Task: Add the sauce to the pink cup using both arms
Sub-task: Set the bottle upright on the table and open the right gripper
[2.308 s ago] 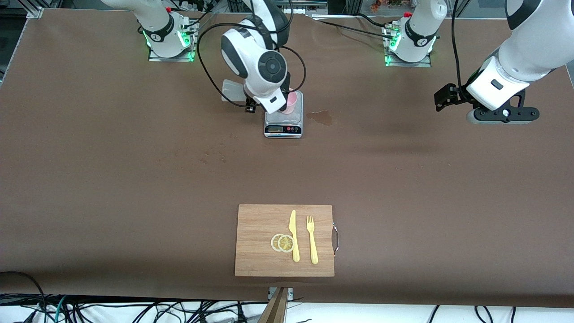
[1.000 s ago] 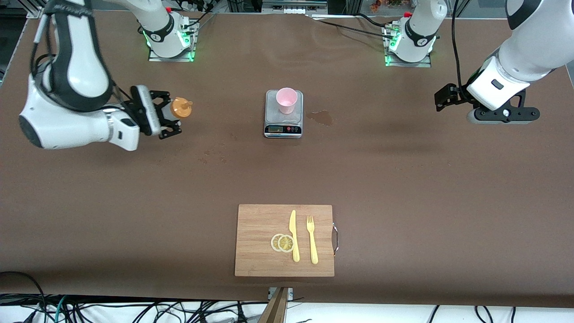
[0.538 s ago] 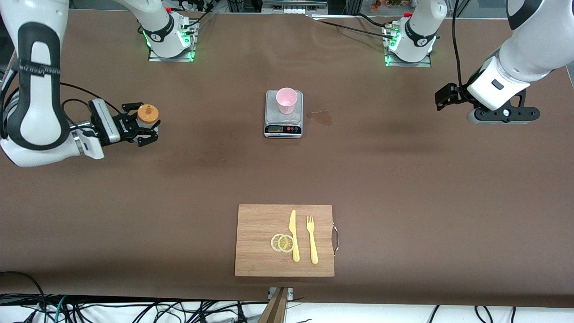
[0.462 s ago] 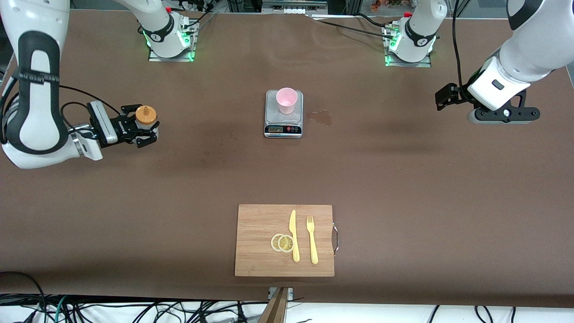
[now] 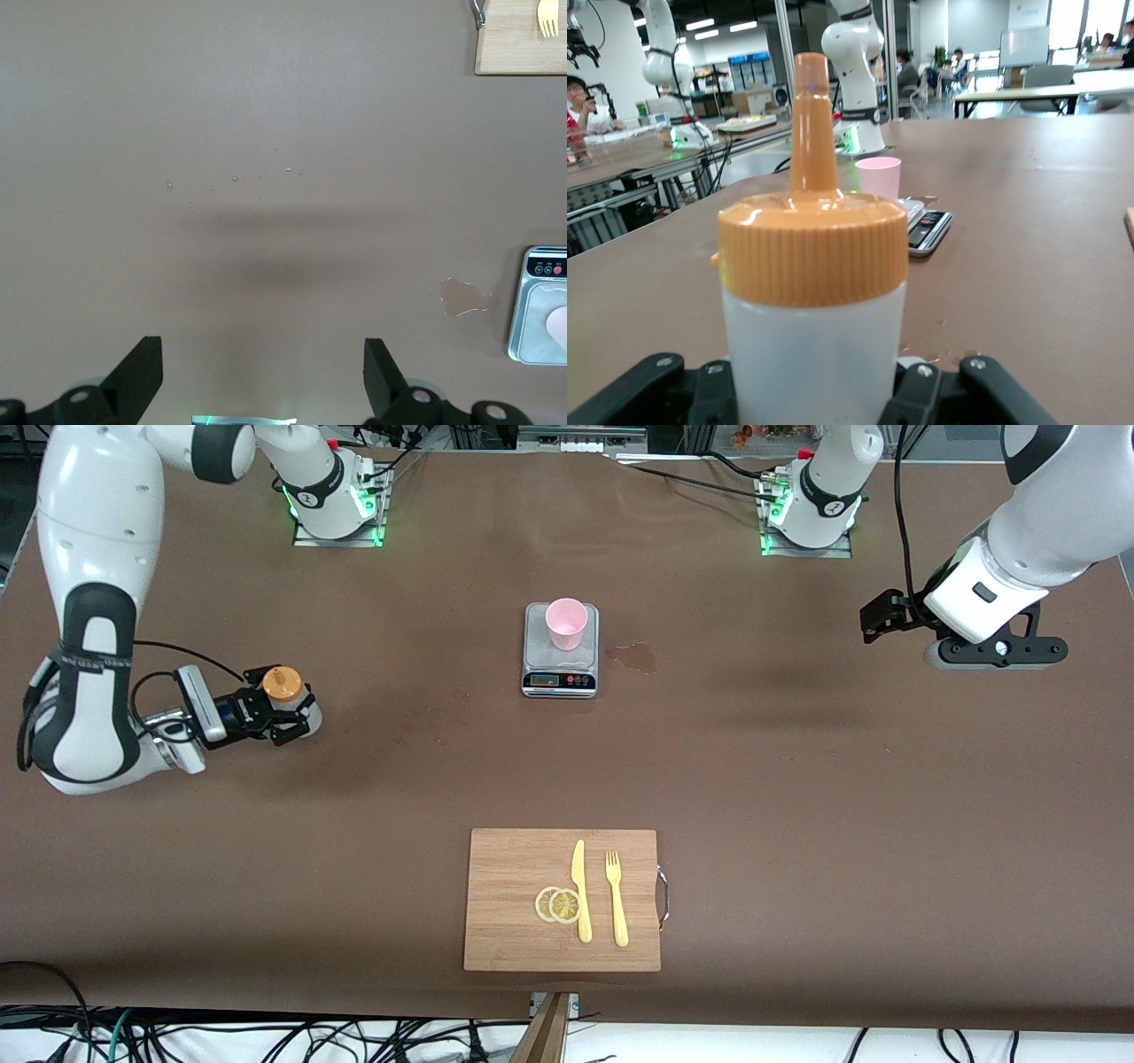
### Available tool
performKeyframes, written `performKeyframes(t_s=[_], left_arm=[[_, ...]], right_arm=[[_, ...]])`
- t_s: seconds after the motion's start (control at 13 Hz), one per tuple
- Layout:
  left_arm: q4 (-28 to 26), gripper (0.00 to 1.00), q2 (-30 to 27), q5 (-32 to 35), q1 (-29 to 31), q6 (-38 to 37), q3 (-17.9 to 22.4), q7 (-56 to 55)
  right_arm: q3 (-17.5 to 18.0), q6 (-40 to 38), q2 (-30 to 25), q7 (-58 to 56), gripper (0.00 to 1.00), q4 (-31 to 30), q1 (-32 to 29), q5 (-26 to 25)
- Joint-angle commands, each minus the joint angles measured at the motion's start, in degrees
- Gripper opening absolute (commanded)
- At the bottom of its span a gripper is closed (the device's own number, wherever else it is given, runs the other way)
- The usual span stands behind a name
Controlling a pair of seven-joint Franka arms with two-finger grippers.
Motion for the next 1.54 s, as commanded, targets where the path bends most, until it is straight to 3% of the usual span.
performKeyframes(t_s=[0.0, 0.23, 0.38, 0.54, 0.77, 0.85, 0.92, 1.23, 1.46], left_arm=[[1.8, 1.0, 0.8, 0.4, 0.2, -1.3, -0.1, 1.1], [1.7, 1.0, 0.8, 0.4, 0.2, -1.3, -0.1, 1.1], [1.7, 1.0, 0.8, 0.4, 0.2, -1.3, 0.0, 1.1], [1.8, 1.0, 0.9, 0.4, 0.2, -1.3, 0.0, 1.1], [1.7, 1.0, 0.8, 0.4, 0.2, -1.3, 0.0, 1.1], [1.8, 1.0, 0.8, 0.4, 0.2, -1.3, 0.0, 1.1], [1.7, 1.0, 0.8, 0.4, 0.2, -1.3, 0.0, 1.1], [1.8, 1.0, 0.9, 0.4, 0.2, -1.3, 0.0, 1.1], [1.8, 1.0, 0.8, 0.4, 0.2, -1.3, 0.0, 1.1]], right_arm=[[0.9, -3.5, 5.8, -1.3, 0.08, 5.2, -1.2, 4.9], [4.5, -3.6, 8.8, -1.3, 0.08, 7.1, -3.1, 7.0], [4.9, -3.5, 9.6, -1.3, 0.09, 7.1, -3.2, 8.9], [5.7, -3.5, 10.9, -1.3, 0.17, 7.1, -3.1, 11.7], [7.2, -3.3, 12.6, -2.1, 0.43, 7.1, -3.6, 14.1], [7.6, -3.3, 12.9, -3.3, 0.59, 7.1, -3.7, 14.6], [7.7, -3.4, 12.9, -3.7, 0.99, 7.1, -3.8, 14.6], [7.3, -3.6, 12.5, -3.2, 1.0, 7.8, -4.3, 13.3], [4.1, -3.3, 11.1, -1.9, 1.0, 9.7, -4.0, 8.6]])
